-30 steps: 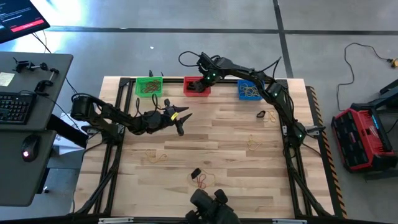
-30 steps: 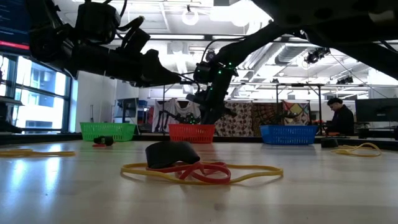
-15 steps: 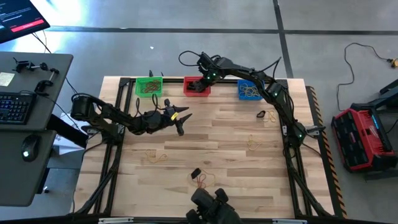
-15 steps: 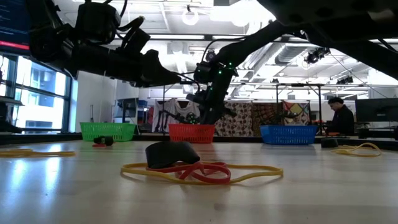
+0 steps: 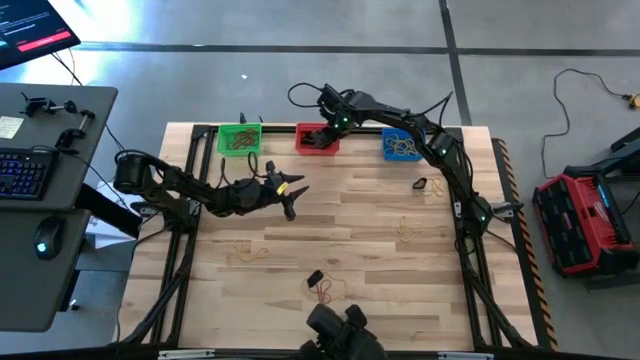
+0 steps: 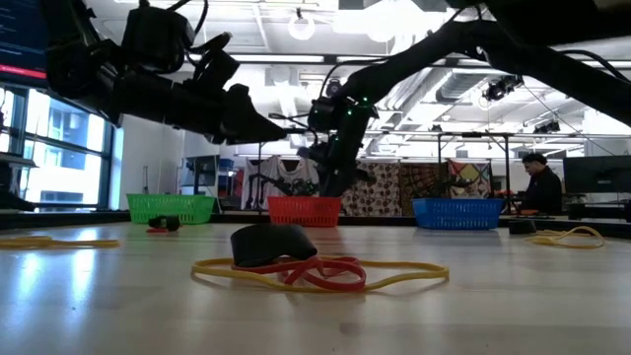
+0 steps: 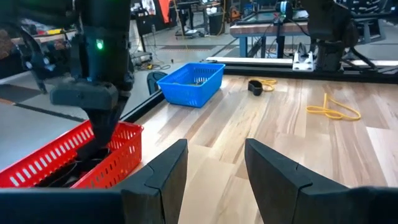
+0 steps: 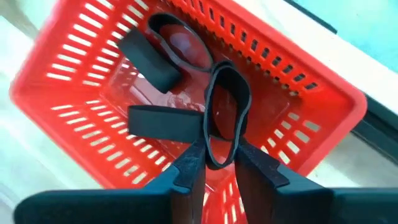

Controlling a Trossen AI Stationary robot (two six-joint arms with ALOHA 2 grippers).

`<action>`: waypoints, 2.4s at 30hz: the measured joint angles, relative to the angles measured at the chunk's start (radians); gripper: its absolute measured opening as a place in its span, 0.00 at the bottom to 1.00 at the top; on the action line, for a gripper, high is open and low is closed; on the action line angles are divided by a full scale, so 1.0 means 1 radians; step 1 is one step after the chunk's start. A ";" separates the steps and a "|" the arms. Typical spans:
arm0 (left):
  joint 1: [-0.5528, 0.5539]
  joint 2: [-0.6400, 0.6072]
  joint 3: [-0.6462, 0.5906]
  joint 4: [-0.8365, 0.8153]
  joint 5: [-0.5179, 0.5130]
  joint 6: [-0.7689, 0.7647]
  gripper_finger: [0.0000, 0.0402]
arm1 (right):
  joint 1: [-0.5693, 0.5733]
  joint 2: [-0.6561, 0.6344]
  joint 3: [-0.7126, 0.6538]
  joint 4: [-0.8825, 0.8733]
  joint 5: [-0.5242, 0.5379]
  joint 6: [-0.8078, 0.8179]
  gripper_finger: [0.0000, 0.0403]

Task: Sort rubber bands into baskets
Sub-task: Put the black rubber band into the red bin, then put the yellow rubber band into the blue bin

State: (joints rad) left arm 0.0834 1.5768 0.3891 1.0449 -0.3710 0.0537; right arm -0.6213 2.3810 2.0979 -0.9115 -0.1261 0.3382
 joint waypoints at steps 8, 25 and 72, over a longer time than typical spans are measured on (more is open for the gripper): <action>0.000 0.000 0.000 -0.005 0.000 0.001 0.38 | 0.024 0.000 0.117 -0.049 0.000 -0.055 0.21; 0.000 0.000 0.000 -0.067 0.000 0.001 0.38 | 0.052 -0.032 0.173 -0.163 0.088 -0.297 0.23; -0.098 -0.007 0.001 -0.121 0.100 0.056 0.38 | 0.667 -1.031 -1.578 1.227 0.441 -0.155 0.00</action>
State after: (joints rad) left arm -0.0147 1.5698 0.3898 0.9237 -0.2713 0.1098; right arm 0.0455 1.3502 0.5196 0.3150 0.3150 0.1837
